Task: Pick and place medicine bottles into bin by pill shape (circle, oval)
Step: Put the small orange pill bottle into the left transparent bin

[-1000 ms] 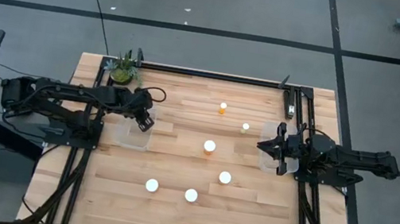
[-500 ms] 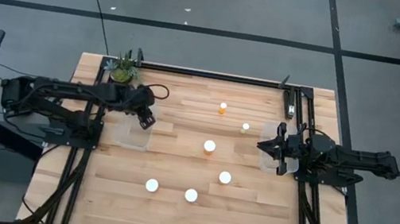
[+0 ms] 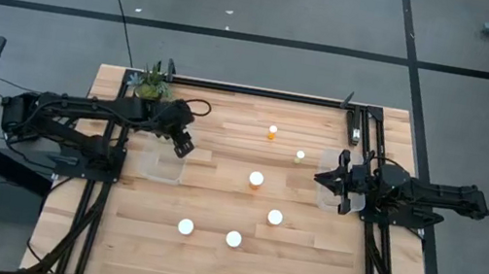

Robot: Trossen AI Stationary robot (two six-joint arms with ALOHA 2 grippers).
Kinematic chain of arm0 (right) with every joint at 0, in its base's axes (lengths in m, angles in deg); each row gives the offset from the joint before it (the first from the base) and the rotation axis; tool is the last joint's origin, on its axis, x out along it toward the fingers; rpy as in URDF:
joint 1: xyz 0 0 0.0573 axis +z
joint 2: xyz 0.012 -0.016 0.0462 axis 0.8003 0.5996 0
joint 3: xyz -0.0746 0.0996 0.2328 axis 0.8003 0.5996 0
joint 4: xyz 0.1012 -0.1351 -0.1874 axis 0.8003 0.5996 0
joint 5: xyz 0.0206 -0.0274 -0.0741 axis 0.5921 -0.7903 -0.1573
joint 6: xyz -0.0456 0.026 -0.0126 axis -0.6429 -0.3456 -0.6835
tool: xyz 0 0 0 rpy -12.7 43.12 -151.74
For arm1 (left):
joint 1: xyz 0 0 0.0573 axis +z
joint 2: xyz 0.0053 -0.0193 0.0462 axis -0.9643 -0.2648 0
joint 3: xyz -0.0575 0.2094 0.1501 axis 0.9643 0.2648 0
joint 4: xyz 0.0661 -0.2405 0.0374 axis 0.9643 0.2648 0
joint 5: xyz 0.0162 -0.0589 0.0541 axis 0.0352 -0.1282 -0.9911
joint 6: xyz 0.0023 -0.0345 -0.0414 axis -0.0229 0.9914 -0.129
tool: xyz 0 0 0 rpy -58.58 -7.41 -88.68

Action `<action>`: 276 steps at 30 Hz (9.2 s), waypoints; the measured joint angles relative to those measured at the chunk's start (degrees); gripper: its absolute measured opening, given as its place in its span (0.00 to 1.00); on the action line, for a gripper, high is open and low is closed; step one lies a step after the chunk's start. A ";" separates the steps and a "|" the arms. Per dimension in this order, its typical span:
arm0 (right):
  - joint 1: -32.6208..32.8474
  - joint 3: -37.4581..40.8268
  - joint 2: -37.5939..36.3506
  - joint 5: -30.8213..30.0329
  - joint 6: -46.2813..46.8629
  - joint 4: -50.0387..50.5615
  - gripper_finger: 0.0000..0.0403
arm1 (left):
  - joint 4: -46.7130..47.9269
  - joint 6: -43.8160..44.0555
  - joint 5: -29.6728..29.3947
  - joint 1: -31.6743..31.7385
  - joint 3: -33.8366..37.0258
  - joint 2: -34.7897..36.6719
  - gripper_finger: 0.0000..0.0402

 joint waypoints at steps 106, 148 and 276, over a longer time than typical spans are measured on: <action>0.00 0.00 1.77 0.02 0.00 0.01 0.11 | -19.39 -31.29 11.41 2.49 -50.95 -57.05 0.62; 0.00 0.00 1.75 0.00 0.01 -0.06 0.11 | -2.48 -38.07 7.96 1.62 -63.63 -63.06 0.49; -0.01 -0.02 1.73 0.00 0.02 -0.02 0.11 | 55.36 -14.83 6.07 -12.40 -74.62 -60.39 0.31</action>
